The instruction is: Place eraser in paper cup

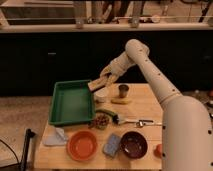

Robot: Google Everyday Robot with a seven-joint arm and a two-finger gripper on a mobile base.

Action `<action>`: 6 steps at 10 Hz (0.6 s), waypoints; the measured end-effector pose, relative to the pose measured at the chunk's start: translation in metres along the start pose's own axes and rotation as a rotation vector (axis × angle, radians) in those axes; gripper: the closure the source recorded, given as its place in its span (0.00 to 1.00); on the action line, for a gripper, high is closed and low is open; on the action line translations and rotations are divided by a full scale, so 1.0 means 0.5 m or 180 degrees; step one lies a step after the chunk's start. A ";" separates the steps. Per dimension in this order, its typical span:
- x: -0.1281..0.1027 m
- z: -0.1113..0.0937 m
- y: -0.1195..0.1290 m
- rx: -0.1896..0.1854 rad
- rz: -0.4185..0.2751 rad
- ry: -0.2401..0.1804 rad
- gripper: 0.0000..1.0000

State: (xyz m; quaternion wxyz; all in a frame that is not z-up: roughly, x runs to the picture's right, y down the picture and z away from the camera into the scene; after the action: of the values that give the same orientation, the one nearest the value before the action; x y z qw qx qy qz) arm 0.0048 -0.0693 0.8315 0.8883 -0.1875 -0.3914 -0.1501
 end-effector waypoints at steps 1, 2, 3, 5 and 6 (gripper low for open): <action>0.001 0.005 -0.006 0.0011 0.0057 -0.0035 0.94; 0.003 0.007 -0.008 0.0019 0.0105 -0.0069 0.94; 0.006 0.010 -0.008 0.0020 0.0152 -0.0102 0.94; 0.011 0.017 -0.007 0.0014 0.0211 -0.0157 0.94; 0.012 0.025 -0.004 -0.0013 0.0221 -0.0181 0.94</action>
State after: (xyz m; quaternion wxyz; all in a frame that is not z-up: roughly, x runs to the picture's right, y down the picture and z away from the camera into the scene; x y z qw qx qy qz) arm -0.0002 -0.0660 0.8441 0.8812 -0.2070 -0.4093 -0.1146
